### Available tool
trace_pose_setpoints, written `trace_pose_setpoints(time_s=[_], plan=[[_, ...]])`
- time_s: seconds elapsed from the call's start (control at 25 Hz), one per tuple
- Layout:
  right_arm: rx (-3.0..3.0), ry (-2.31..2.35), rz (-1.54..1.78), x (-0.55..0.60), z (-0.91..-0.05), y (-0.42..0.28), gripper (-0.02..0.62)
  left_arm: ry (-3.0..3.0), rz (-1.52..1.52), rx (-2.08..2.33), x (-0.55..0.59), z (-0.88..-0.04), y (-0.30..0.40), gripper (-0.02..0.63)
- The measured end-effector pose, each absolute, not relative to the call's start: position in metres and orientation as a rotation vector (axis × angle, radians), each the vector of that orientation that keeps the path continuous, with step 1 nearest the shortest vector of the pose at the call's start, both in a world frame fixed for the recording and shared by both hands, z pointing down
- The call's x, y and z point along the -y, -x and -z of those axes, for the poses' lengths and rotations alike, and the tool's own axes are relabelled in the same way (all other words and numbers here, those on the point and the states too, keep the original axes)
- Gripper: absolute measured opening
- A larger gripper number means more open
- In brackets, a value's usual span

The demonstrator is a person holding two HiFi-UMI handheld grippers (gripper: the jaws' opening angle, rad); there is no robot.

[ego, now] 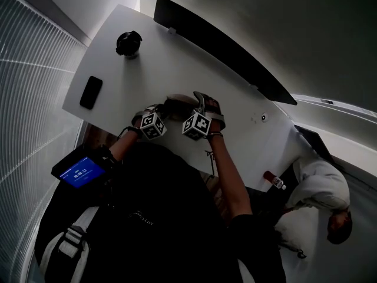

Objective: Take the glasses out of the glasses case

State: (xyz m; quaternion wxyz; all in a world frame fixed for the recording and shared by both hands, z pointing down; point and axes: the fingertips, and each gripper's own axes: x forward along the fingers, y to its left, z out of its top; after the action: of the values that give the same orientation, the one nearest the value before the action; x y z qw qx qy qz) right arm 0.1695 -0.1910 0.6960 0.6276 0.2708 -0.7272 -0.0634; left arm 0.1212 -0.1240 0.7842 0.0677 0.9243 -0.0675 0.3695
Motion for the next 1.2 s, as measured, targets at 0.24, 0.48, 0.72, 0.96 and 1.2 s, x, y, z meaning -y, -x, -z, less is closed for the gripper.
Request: trace_pose_setpoints(time_s=[0.24, 0.48, 0.72, 0.96, 1.2], plan=[[1.742, -0.635, 0.019, 0.227, -0.714, -0.190, 0.262, -2.822, -1.138, 0.197, 0.120, -0.787, -0.120, 0.008], [1.790, -0.628, -0.277, 0.243, -0.746, -0.208, 0.263, -2.940, -1.195, 0.246, 0.127, -0.774, -0.120, 0.008], [1.751, -0.593, -0.283, 0.247, -0.758, -0.207, 0.262, -2.957, -1.223, 0.233, 0.126, -0.772, -0.121, 0.008], [1.832, -0.627, -0.257, 0.210, -0.716, -0.197, 0.262, -2.958, -1.243, 0.217, 0.126, -0.765, -0.123, 0.037], [1.860, -0.658, -0.126, 0.133, -0.683, -0.168, 0.261, -2.969, -1.256, 0.193, 0.121, -0.763, -0.116, 0.037]])
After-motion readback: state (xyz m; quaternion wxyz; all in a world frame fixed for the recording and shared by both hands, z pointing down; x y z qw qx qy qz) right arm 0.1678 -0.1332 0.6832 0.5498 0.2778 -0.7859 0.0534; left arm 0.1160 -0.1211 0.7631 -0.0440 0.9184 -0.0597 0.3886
